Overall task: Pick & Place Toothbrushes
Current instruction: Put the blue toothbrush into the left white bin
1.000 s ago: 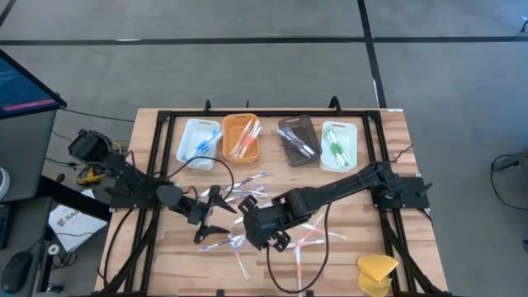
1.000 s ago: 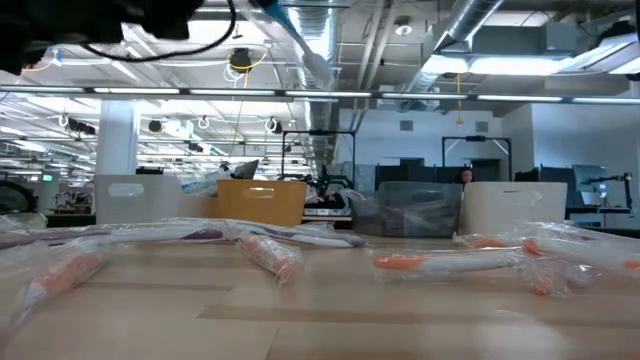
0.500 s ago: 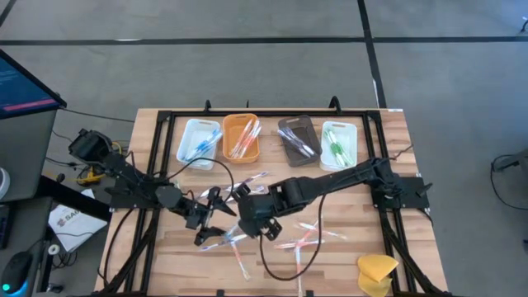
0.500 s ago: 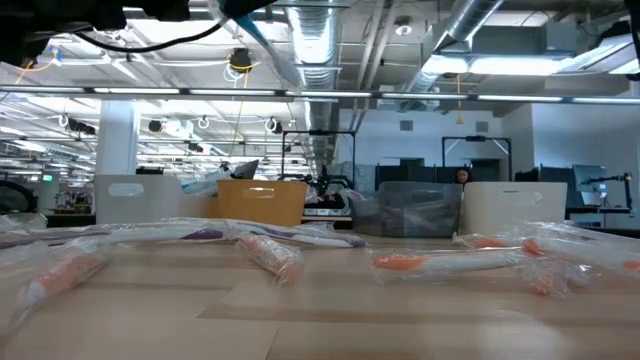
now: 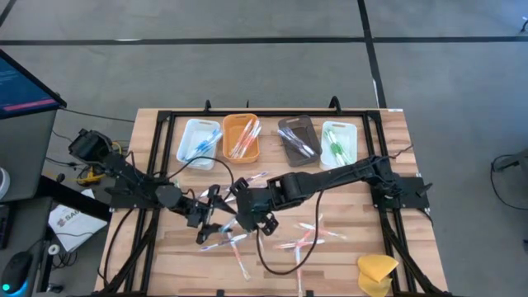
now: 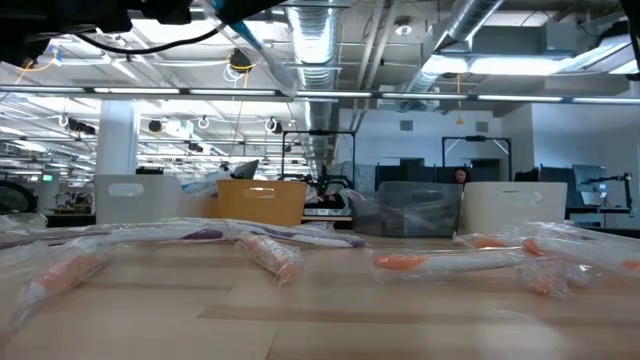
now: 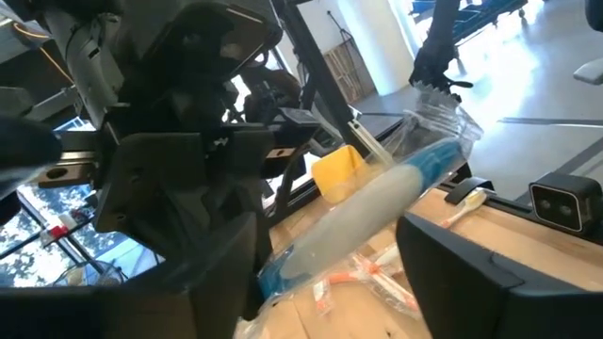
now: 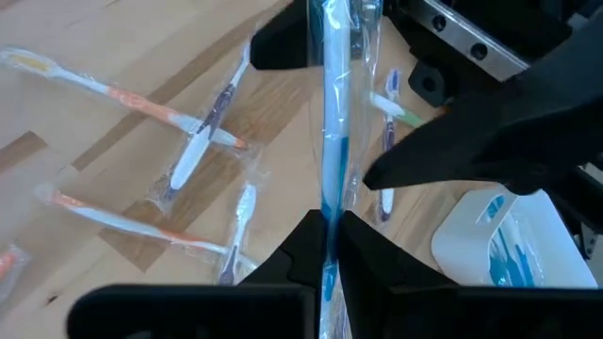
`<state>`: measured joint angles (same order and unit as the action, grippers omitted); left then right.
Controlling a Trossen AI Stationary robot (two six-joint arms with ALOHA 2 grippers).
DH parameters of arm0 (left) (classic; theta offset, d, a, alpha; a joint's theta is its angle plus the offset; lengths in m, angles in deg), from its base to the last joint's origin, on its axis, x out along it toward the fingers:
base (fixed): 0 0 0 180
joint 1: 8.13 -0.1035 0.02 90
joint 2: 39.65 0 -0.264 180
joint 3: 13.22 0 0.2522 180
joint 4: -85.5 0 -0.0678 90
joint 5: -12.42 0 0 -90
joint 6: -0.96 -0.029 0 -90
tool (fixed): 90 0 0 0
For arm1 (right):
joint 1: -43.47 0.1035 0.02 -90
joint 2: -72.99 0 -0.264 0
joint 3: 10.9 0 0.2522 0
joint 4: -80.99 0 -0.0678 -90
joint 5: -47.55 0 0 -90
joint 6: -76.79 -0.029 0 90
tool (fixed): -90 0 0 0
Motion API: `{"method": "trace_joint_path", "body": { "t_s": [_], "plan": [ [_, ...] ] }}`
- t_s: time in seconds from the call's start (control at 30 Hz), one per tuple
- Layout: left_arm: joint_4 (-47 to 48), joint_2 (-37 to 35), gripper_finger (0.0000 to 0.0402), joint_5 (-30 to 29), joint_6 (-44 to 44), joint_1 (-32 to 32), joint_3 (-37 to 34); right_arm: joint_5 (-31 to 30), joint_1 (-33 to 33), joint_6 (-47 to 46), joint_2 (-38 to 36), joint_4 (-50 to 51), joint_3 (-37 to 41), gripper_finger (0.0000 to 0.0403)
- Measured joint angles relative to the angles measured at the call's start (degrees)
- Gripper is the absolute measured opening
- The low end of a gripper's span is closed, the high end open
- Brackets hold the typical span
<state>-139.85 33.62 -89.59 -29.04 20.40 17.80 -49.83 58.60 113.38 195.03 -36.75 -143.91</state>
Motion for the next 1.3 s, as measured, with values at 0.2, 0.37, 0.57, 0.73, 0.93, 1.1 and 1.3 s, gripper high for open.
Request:
{"method": "trace_joint_path", "body": {
  "t_s": [0.2, 0.37, 0.57, 0.73, 0.93, 1.1, 1.3],
  "plan": [
    [-0.02, 0.00, 0.0160, -0.94, 0.55, 0.00, 0.71, 0.00, -0.04, 0.01, 0.00, -0.74, 0.00, 0.0017],
    [-0.57, -0.02, 0.0070, -2.69, 2.11, -0.03, 0.98, 0.21, -0.28, -1.43, -0.01, -0.93, 0.00, 0.0022],
    [-0.06, -0.13, 0.0021, -5.10, 6.61, -0.04, 1.07, 0.14, -0.31, -7.00, 0.67, -0.93, 0.02, 0.0047],
    [1.14, 0.00, 0.0021, -5.58, 7.97, 0.04, 0.94, -0.20, -0.31, -9.10, 0.59, -0.62, 0.02, 0.0062],
    [1.43, 0.00, 0.0020, -6.65, 8.49, 0.04, 0.94, -2.91, -0.27, -16.95, -1.13, 5.39, 0.01, 0.0063],
    [7.30, -3.30, 0.0020, -9.34, 10.28, 0.04, 0.92, -3.77, -0.05, -31.50, -4.95, 18.46, 0.00, 0.0064],
    [22.18, -12.42, 0.0020, -13.66, 14.43, -0.07, 2.95, -3.80, 3.17, -46.94, -10.11, 31.22, 0.00, 0.0064]
  ]
}}
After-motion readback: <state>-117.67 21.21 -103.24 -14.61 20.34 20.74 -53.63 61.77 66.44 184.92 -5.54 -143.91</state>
